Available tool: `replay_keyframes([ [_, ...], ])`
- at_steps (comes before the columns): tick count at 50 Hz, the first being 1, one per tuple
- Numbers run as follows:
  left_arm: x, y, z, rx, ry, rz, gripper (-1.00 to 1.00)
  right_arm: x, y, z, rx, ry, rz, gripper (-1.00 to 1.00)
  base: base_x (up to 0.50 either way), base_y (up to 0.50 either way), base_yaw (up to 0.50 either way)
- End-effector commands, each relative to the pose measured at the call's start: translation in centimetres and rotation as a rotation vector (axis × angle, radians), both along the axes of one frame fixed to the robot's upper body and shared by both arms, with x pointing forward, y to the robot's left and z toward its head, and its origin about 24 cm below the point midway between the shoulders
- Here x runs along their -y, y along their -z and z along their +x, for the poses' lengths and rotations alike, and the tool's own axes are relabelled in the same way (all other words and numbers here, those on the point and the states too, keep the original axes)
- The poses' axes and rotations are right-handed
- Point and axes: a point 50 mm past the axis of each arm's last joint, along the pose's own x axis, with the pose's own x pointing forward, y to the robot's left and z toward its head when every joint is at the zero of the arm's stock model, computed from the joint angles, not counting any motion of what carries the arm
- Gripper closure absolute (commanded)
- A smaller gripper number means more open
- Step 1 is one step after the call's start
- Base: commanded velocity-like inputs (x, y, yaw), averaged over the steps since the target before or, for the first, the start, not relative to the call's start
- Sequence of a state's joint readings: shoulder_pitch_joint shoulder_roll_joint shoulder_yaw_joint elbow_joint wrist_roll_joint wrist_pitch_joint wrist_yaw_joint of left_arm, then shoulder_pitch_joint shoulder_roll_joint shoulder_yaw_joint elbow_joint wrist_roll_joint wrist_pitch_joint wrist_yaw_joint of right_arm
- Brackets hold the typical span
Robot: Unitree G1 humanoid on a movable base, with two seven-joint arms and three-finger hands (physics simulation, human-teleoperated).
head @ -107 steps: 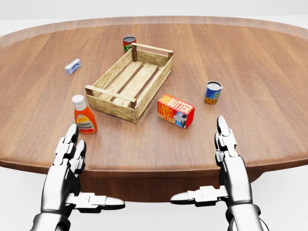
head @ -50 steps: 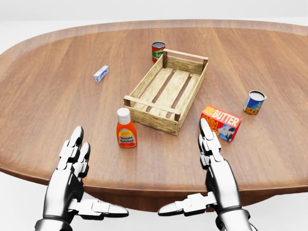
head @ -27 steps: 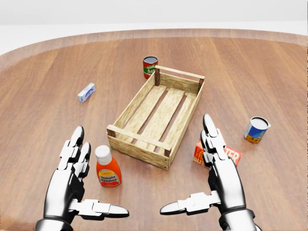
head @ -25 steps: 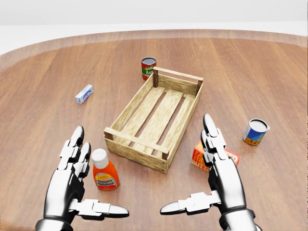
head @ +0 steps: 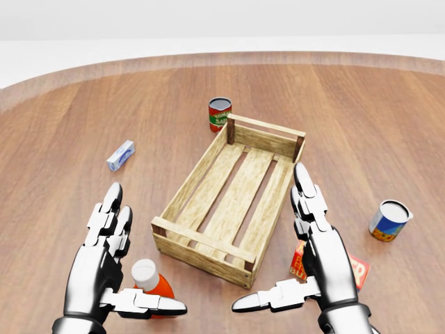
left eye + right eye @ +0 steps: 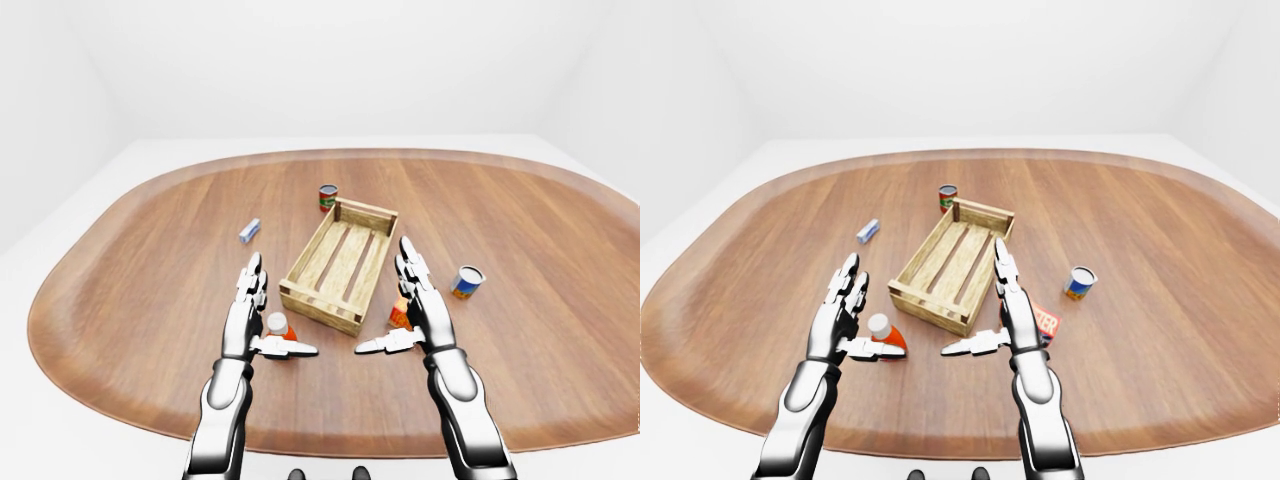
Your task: Pick up the butter and put it in the tray.
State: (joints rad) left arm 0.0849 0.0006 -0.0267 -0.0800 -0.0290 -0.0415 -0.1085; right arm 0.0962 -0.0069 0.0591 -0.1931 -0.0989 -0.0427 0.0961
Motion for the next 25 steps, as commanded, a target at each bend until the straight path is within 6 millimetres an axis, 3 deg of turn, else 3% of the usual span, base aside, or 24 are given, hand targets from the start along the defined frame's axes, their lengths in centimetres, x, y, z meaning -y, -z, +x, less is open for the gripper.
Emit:
replay_keyframes([
  [1, 0.02, 0.07, -0.02, 0.000, 0.001, 0.001, -1.00, -0.05, -0.21, -0.11, 0.012, -0.003, -0.004, -1.00, 0.48, 0.17, 0.00],
  [25, 0.11, 0.09, -0.10, -0.001, 0.004, 0.001, -1.00, -0.15, -0.42, -0.24, 0.026, -0.008, -0.009, -1.00, 0.50, 0.14, 0.00],
])
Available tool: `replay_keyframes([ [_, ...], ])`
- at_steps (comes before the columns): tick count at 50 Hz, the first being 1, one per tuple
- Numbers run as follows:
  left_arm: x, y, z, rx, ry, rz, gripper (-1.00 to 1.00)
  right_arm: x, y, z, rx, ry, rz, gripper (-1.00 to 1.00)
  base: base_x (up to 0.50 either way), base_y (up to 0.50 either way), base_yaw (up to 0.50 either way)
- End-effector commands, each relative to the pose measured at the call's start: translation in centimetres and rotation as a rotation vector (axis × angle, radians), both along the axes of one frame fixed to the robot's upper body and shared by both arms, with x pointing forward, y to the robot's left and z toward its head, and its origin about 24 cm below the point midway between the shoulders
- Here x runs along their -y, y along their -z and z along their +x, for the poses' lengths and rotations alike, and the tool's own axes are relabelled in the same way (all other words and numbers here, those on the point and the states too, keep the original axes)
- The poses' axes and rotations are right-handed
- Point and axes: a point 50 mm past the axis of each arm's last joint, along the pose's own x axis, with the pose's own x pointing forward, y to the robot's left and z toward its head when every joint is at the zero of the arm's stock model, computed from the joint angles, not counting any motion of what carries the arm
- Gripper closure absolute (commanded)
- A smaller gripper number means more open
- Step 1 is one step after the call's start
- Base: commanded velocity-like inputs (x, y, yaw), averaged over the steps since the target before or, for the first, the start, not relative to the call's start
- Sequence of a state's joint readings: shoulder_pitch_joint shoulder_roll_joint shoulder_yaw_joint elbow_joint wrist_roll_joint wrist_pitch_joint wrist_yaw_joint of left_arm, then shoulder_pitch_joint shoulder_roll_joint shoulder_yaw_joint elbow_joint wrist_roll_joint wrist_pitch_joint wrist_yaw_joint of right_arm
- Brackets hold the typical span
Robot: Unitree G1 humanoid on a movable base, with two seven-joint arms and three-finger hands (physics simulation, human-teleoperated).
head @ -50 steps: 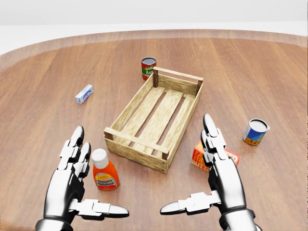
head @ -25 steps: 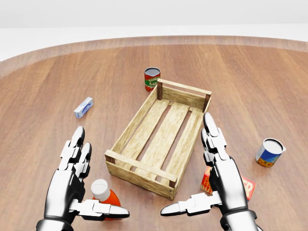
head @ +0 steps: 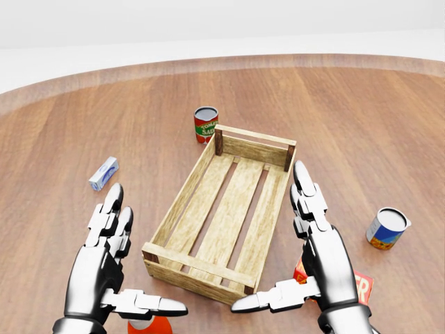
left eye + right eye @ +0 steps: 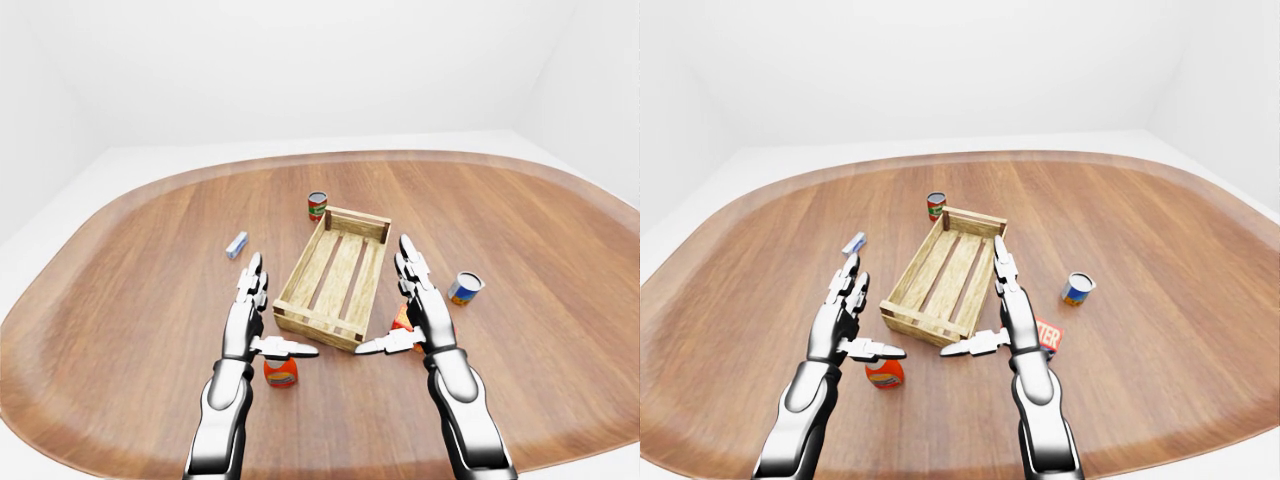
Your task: Pick up the butter and put it in the tray.
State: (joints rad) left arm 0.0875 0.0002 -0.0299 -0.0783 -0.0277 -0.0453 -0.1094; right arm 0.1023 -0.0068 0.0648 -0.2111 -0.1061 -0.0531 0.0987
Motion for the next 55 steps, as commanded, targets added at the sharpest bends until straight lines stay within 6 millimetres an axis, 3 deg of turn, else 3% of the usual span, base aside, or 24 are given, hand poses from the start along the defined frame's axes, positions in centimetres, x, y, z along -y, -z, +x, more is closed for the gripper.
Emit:
replay_keyframes([
  [1, 0.04, -0.01, -0.04, -0.001, 0.001, 0.000, -1.00, -0.04, -0.04, -0.07, 0.004, -0.002, -0.004, -1.00, 0.50, 0.13, 0.00],
  [11, 0.04, -0.01, -0.05, 0.000, 0.002, -0.002, -1.00, -0.10, -0.11, -0.18, 0.026, -0.001, -0.013, -1.00, 0.49, 0.22, 0.00],
  [17, 0.09, 0.00, -0.09, 0.000, 0.003, -0.002, -1.00, -0.04, 0.01, -0.16, 0.016, 0.001, -0.009, -1.00, 0.02, 0.00, 0.00],
  [34, 0.09, 0.02, -0.07, 0.002, 0.005, -0.001, -1.00, -0.12, 0.21, -0.02, -0.009, 0.005, -0.020, -1.00, 0.04, 0.48, 0.00],
  [44, 0.12, 0.03, -0.08, 0.003, 0.006, 0.000, -1.00, 0.28, -0.01, -0.02, -0.007, 0.016, 0.027, -1.00, 0.00, 0.00, 0.00],
  [55, 0.11, 0.06, -0.09, 0.003, 0.005, -0.001, -1.00, 0.15, -0.54, -0.17, 0.007, 0.009, 0.029, -1.00, 0.38, -0.30, 0.00],
])
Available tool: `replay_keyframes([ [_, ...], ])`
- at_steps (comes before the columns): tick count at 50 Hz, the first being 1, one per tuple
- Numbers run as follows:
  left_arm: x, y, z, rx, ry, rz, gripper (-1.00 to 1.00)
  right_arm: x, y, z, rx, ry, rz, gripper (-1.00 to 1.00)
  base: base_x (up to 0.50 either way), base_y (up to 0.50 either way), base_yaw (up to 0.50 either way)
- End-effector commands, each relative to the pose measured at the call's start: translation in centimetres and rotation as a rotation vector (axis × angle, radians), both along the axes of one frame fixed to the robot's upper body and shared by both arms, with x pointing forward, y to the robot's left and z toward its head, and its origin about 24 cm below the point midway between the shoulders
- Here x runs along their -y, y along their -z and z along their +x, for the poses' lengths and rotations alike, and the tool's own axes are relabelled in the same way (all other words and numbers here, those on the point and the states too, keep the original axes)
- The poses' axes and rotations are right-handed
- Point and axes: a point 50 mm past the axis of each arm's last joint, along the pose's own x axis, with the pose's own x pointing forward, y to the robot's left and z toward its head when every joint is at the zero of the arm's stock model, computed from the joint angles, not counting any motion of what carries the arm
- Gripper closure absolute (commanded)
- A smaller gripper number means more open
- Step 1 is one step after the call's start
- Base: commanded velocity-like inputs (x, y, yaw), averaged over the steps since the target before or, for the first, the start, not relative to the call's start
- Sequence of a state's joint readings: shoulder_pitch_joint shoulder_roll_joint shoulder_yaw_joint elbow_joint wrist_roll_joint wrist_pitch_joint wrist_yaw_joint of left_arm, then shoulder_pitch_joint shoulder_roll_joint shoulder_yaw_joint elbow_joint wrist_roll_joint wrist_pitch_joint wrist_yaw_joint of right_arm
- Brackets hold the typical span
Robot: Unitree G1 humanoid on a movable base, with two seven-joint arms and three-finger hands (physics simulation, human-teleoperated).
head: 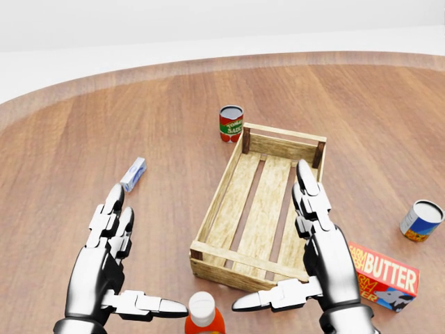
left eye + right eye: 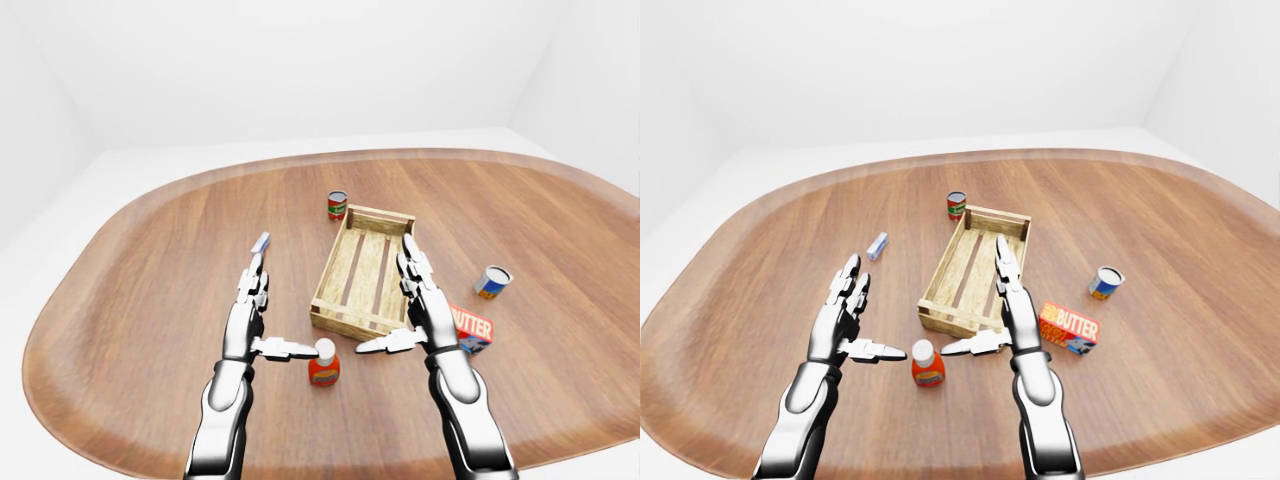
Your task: Pick up the butter and put it in the tray.
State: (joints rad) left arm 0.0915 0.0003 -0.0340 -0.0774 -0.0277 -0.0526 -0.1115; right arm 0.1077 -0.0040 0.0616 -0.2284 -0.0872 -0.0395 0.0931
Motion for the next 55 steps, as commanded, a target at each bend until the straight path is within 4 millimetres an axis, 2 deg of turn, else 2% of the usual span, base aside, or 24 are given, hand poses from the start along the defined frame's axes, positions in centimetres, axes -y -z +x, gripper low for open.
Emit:
replay_keyframes([
  [1, 0.0, 0.0, 0.0, 0.001, 0.000, -0.001, -1.00, 0.0, -0.4, -0.1, 0.010, 0.000, 0.006, -1.00, 0.42, -0.27, 0.00],
  [16, 0.0, -0.1, 0.0, 0.003, 0.002, -0.001, -1.00, 0.4, -0.6, -0.1, 0.011, 0.016, -0.010, -1.00, 0.42, -0.27, 0.00],
  [23, 0.0, -0.1, -0.1, 0.003, 0.002, -0.001, -1.00, 1.7, -0.4, 0.4, -0.054, 0.104, -0.053, -1.00, 0.23, -0.12, 0.00],
  [32, 0.1, 0.0, -0.1, 0.002, 0.003, 0.000, -1.00, 3.0, -3.0, -0.3, 0.056, 0.157, -0.243, -1.00, 0.00, 0.00, 0.00],
  [34, 0.0, 0.0, -0.1, 0.002, 0.001, 0.000, -1.00, 3.0, -3.4, -0.4, 0.072, 0.164, -0.328, -1.00, 0.00, 0.00, 0.00],
  [37, 0.0, 0.0, -0.1, 0.003, 0.001, 0.000, -1.00, 3.0, -3.4, -0.5, 0.070, 0.165, -0.383, -1.00, 0.00, 0.00, 0.00],
  [40, 0.0, 0.0, -0.1, 0.003, 0.000, -0.002, -1.00, 3.1, -3.5, -0.5, 0.070, 0.176, -0.509, -1.00, 0.00, 0.00, 0.00],
  [46, -0.1, -0.1, -0.1, 0.005, -0.002, -0.003, -1.00, 3.8, -3.6, -0.5, 0.055, 0.197, -0.578, -1.00, 0.00, 0.00, 0.00],
  [50, -0.1, -0.2, 0.0, 0.005, -0.004, -0.004, -1.00, 4.0, -4.5, -0.7, 0.076, 0.192, -0.657, -1.00, 0.00, 0.00, 0.00],
  [55, -0.1, -0.2, 0.0, 0.006, -0.004, -0.004, -1.00, 4.2, -4.5, -0.6, 0.060, 0.190, -0.678, -1.00, 0.00, 0.00, 0.00],
])
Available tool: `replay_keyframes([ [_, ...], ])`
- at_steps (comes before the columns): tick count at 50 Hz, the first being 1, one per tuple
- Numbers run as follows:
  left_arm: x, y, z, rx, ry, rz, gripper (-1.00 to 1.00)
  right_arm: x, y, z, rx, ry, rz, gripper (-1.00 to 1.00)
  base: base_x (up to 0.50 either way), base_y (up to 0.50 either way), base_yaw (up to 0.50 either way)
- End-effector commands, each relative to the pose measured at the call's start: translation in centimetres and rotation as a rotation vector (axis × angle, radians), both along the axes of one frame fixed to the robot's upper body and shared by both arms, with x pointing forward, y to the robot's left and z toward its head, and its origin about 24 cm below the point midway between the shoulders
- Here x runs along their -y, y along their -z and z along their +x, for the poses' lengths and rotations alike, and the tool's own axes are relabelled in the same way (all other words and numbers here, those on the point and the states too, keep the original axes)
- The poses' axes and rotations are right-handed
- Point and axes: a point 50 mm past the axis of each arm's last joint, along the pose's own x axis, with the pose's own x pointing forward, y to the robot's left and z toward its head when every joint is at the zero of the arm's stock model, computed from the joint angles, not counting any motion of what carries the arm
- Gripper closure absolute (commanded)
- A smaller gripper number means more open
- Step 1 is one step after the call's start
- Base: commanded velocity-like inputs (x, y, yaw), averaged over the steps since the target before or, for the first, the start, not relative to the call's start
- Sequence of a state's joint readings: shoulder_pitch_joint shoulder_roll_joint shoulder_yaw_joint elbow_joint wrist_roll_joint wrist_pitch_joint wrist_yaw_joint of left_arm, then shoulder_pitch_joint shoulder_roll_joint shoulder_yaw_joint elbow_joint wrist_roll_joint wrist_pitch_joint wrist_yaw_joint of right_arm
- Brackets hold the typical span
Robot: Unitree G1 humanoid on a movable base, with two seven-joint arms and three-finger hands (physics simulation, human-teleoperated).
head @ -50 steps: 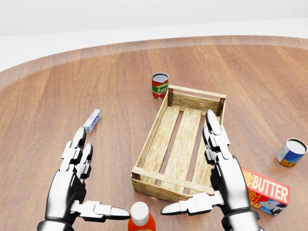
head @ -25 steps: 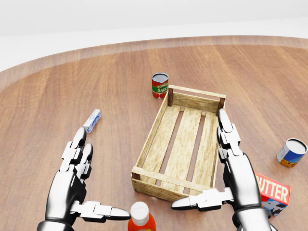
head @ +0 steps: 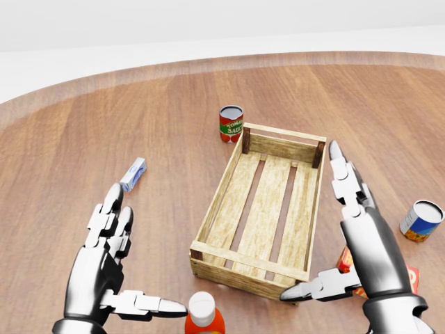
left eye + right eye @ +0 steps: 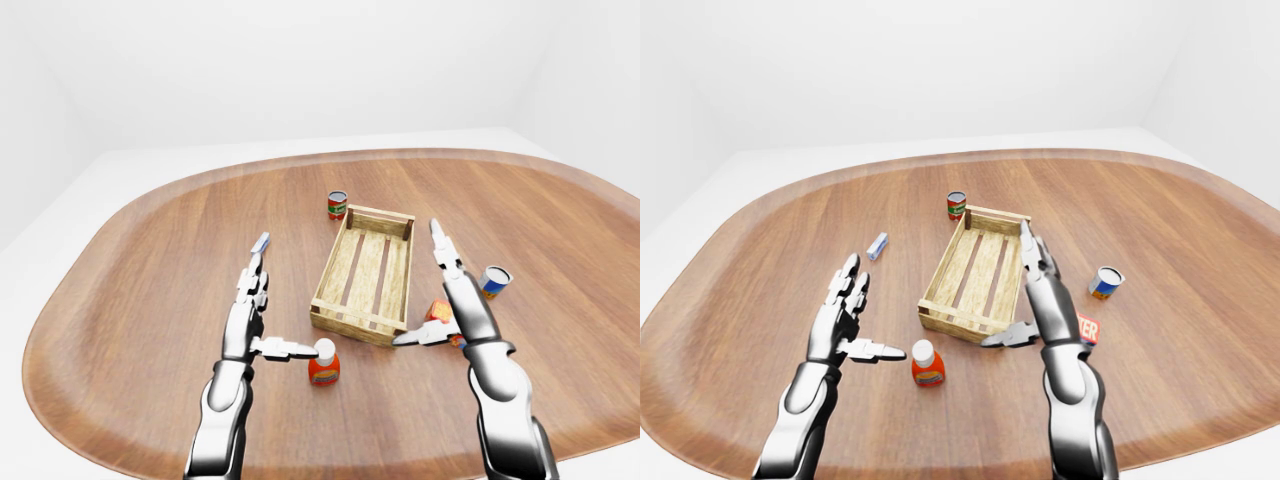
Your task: Pick up the butter and put it in the tray.
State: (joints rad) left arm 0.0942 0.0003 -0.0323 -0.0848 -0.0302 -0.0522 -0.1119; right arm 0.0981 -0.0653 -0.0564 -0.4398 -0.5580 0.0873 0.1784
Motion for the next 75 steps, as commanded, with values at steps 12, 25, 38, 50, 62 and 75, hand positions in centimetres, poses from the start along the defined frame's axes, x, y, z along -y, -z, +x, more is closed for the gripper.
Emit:
replay_keyframes([
  [12, -0.1, -0.1, 0.1, 0.005, -0.004, -0.003, -1.00, 1.6, -0.7, -0.2, -0.035, 0.070, -0.237, -1.00, 0.00, 0.00, 0.00],
  [25, -0.3, -0.2, 0.2, 0.006, -0.009, 0.000, -1.00, 2.4, 0.6, -0.3, -0.132, 0.105, -0.354, -1.00, 0.00, 0.00, 0.00],
  [38, -0.2, -0.2, 0.2, 0.006, -0.008, -0.002, -1.00, 2.7, 1.4, -0.2, -0.184, 0.115, -0.383, -1.00, 0.00, 0.00, 0.00],
  [50, -0.3, -0.2, 0.2, 0.008, -0.009, -0.003, -1.00, 3.3, 2.5, 0.6, -0.240, 0.116, -0.416, -1.00, 0.00, 0.00, 0.00],
  [62, -0.2, -0.1, 0.1, 0.010, -0.008, 0.000, -1.00, 4.3, 3.5, 1.2, -0.288, 0.130, -0.421, -1.00, 0.00, 0.00, 0.00],
  [75, -0.2, 0.0, 0.1, 0.008, -0.008, 0.002, -1.00, 5.3, 4.2, 2.0, -0.326, 0.147, -0.433, -1.00, 0.00, 0.00, 0.00],
])
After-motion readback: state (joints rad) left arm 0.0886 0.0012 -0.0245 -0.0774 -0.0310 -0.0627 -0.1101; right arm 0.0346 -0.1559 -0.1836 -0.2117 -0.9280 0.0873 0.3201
